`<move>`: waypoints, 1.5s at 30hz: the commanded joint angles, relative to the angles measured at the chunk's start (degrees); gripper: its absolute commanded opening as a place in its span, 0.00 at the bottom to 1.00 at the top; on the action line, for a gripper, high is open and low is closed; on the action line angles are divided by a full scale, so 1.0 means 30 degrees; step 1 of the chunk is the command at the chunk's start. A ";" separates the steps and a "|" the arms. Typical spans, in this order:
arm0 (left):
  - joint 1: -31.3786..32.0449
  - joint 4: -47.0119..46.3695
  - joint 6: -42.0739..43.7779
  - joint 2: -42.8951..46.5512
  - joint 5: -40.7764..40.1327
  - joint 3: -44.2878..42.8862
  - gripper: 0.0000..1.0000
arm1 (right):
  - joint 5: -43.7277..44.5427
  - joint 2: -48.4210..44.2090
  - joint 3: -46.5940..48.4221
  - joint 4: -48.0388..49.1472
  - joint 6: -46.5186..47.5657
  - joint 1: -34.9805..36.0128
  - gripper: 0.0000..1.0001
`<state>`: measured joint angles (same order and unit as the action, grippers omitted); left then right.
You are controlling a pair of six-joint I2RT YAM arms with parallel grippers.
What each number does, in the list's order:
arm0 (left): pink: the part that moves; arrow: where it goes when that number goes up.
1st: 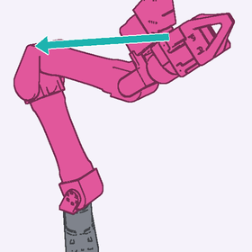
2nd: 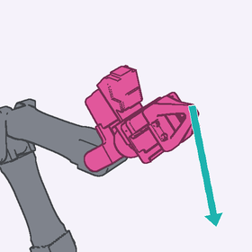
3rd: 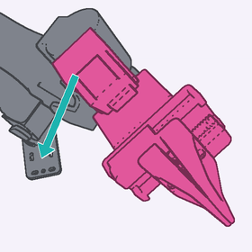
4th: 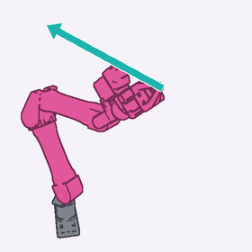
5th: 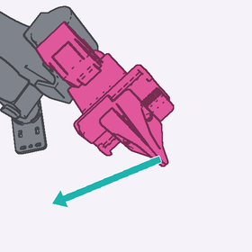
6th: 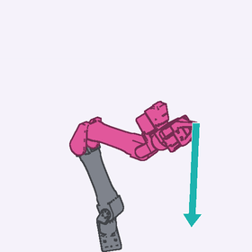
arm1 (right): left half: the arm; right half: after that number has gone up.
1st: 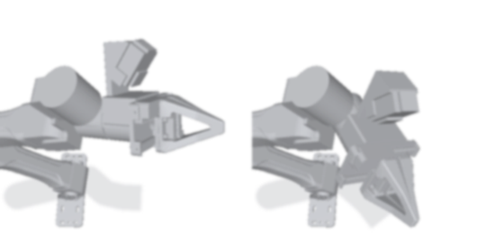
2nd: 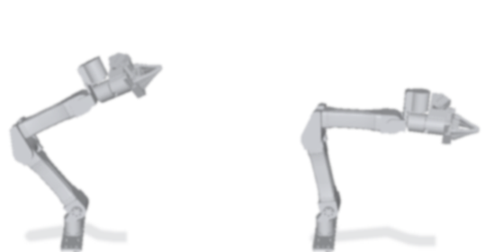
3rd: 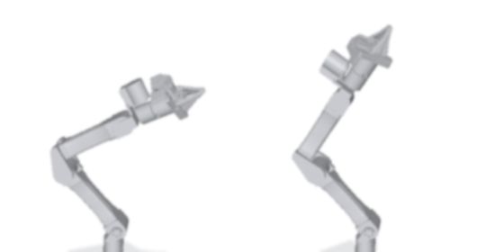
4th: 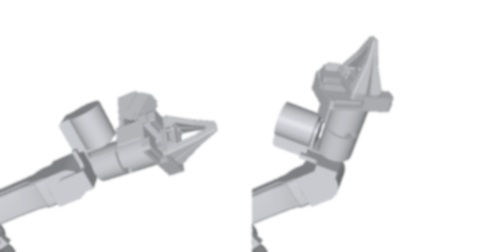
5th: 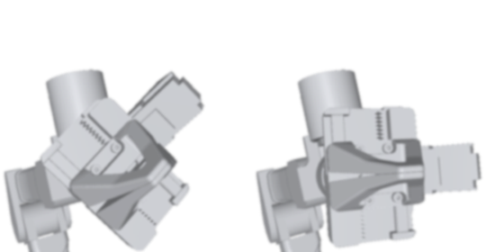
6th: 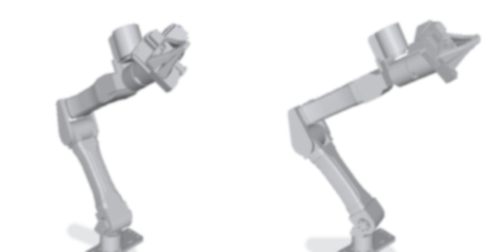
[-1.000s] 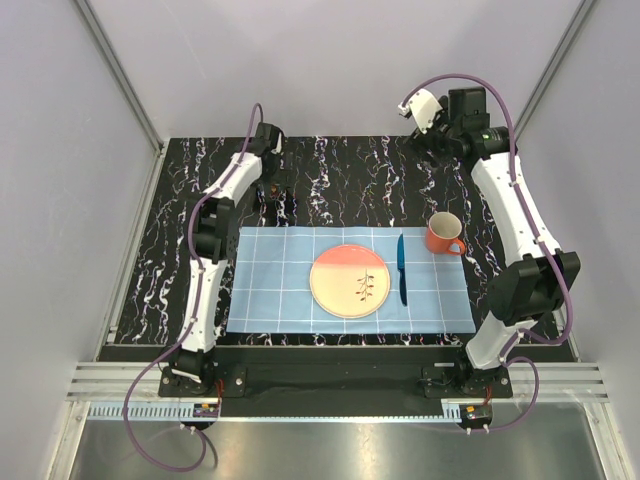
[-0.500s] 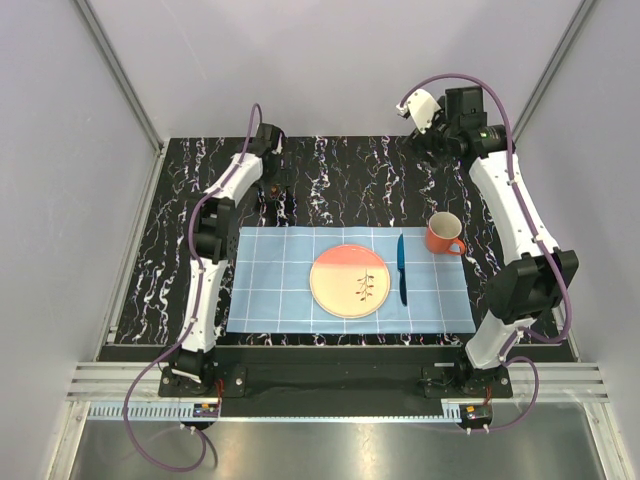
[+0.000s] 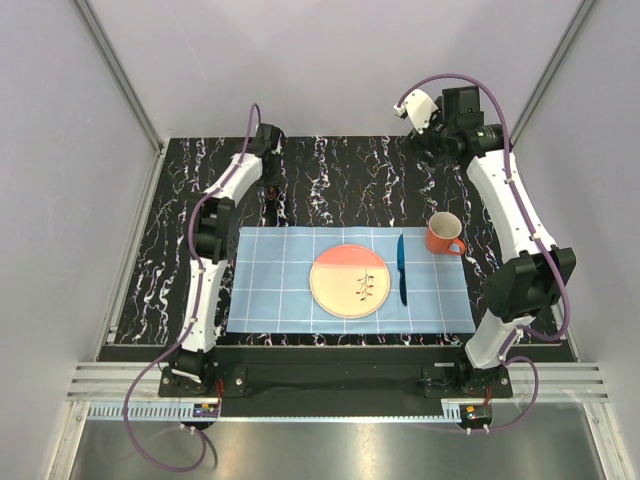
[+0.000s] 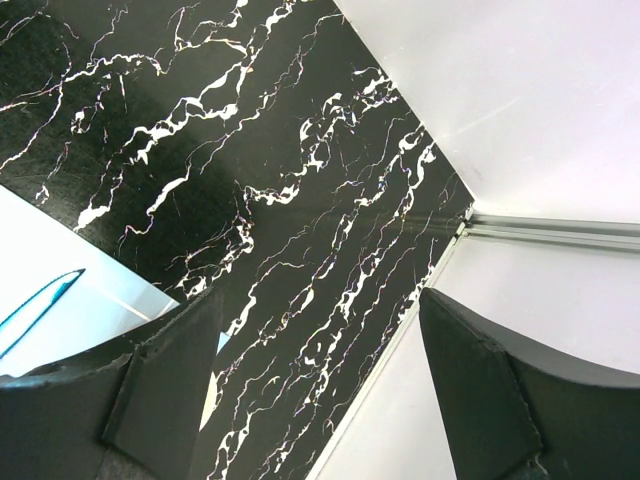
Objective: Set the dinner table for one person
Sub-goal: Pick up the fork at the center of the board.
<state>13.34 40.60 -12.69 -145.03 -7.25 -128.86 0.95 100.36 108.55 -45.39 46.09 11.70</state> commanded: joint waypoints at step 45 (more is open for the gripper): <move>0.0064 0.0412 0.1329 0.2493 -0.0691 0.0178 0.00 | -0.0844 -0.0200 -0.0705 -0.0281 -0.0333 0.0932 0.86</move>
<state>13.30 42.46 -9.78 -143.39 -8.67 -128.73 0.34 100.38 106.45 -46.46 45.71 13.56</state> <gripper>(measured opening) 0.204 0.855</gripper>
